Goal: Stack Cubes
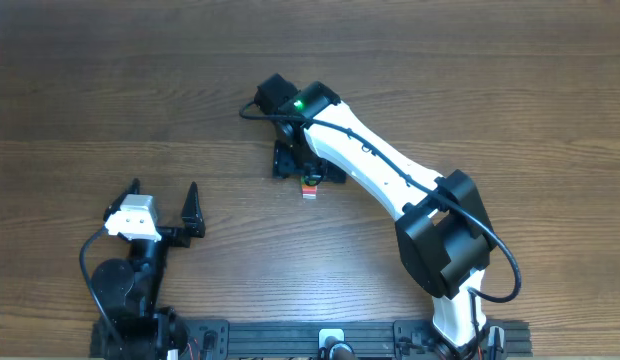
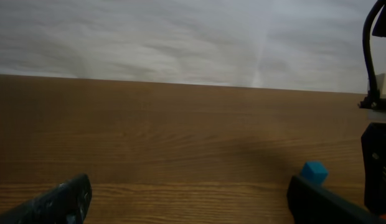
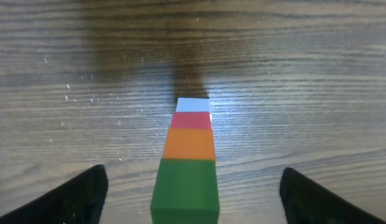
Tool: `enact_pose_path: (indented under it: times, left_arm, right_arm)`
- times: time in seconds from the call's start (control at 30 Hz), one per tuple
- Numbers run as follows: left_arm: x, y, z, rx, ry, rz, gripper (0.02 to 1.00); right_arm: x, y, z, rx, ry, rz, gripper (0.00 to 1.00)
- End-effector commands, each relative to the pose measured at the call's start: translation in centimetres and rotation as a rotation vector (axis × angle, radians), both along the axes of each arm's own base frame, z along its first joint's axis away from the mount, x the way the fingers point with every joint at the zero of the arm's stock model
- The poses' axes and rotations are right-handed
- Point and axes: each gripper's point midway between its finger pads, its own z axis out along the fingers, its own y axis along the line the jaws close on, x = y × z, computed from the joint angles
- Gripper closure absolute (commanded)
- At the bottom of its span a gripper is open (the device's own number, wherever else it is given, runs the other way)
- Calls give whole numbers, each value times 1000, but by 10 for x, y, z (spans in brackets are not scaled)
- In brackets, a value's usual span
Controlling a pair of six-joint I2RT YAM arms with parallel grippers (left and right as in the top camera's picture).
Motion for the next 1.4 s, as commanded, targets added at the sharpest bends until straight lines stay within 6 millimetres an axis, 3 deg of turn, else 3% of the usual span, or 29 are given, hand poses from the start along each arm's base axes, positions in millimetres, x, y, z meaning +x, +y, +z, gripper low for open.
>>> enact_pose_path:
  times: [0.03, 0.33, 0.53, 0.7, 0.97, 1.4]
  left_arm:
    - [0, 0, -2, 14, -4, -5, 18]
    - [0, 0, -2, 14, -4, -5, 18]
    - [0, 0, -2, 14, -4, -5, 18]
    - [0, 0, -2, 14, -4, -5, 20]
    - [0, 0, -2, 14, -4, -5, 18]
    - [0, 0, -2, 14, -4, -5, 20]
  right_arm:
    - [15, 1, 15, 8, -39, 46, 66]
    - [39, -18, 59, -25, -89, 87, 7]
    - [64, -18, 63, -59, -77, 133, 7]
    - [84, -11, 46, -68, -49, 162, 9]
    - [98, -18, -3, -63, 47, 197, 7]
    - [107, -9, -40, -36, 73, 241, 9]
